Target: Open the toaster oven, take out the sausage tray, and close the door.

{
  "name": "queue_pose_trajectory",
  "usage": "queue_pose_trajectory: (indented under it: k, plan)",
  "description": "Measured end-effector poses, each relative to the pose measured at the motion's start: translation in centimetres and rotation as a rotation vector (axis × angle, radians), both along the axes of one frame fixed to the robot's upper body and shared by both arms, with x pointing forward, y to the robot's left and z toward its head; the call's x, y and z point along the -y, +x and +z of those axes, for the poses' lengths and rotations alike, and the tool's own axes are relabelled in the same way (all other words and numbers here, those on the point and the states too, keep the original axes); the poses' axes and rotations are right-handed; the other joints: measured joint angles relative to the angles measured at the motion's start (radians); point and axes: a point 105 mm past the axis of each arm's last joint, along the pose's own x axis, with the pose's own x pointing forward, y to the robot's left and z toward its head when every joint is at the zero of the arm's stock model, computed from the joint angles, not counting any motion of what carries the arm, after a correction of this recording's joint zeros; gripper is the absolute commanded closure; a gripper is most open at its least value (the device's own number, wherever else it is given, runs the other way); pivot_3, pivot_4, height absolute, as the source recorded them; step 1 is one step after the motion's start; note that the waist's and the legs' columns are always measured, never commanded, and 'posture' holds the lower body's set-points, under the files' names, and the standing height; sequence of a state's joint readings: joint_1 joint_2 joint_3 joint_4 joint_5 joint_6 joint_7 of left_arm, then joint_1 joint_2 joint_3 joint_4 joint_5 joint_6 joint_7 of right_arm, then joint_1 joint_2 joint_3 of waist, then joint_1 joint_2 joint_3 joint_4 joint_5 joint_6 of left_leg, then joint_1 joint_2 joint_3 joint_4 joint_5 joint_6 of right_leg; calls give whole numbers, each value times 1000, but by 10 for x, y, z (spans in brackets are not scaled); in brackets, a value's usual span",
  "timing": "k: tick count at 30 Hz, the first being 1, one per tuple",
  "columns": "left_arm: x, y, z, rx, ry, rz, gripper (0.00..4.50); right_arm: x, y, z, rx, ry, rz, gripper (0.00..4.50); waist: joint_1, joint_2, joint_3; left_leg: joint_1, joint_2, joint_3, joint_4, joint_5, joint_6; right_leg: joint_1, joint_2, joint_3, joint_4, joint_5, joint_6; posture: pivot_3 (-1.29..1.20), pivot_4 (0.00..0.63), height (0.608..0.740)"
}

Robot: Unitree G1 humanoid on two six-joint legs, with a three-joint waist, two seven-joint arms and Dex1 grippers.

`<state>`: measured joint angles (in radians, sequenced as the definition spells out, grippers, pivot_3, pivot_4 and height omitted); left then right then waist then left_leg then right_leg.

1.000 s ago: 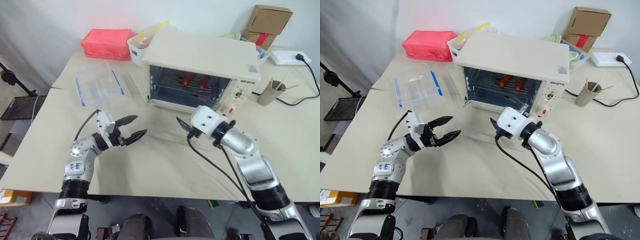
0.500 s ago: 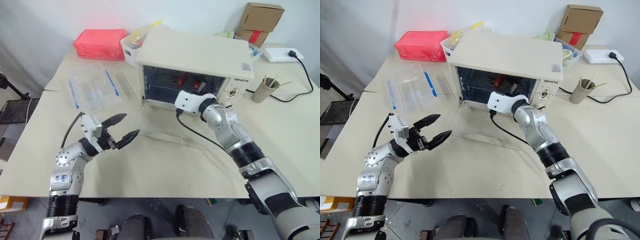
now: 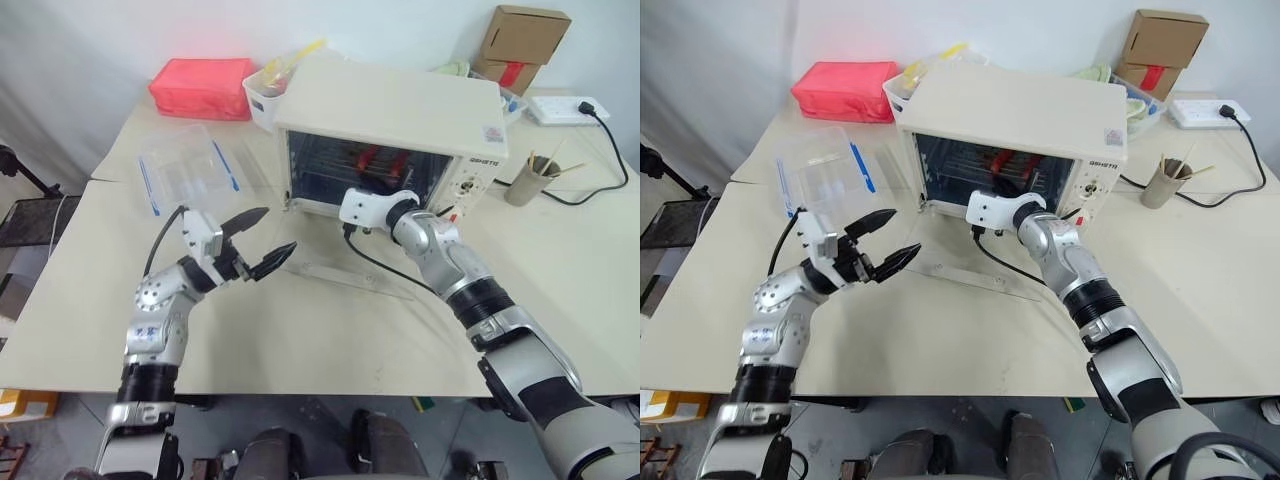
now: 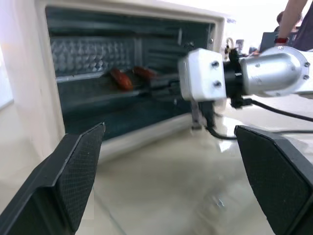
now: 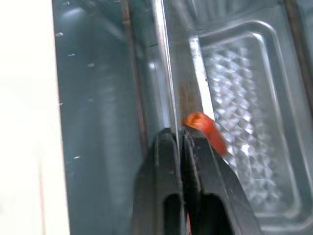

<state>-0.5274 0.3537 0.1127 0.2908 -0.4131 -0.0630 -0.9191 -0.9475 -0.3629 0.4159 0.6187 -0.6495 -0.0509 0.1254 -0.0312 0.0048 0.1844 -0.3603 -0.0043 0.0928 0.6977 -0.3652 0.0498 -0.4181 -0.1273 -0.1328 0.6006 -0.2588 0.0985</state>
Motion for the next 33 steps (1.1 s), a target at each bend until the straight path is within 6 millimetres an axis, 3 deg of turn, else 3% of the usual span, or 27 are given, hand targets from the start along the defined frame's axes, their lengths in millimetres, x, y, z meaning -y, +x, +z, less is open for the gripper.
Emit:
queue_pose_trajectory:
  k: [9, 17, 33]
  plan:
    - [36, 43, 40, 48, -53, -84, 0, 0, -1, 3, 12, -5, 9, 4453, 1, 0, 0, -4, 0, -1, 0, 0, 1, -2, 1, -3, -2, 0, 0, 0, 150, 740]
    - [41, 55, 53, 53, -74, -87, 0, 2, -11, 7, 28, -21, 43, 4453, 1, -1, 0, -13, 0, -1, 0, 1, 2, -12, 2, -4, 0, 0, 1, 0, 150, 740]
    - [34, 63, 48, -69, -94, -101, 0, 6, -106, -20, -70, -18, 167, 4453, 33, -1, 1, -14, -2, 0, 2, 2, 3, -11, 2, -2, -1, 1, 2, 0, 150, 740]
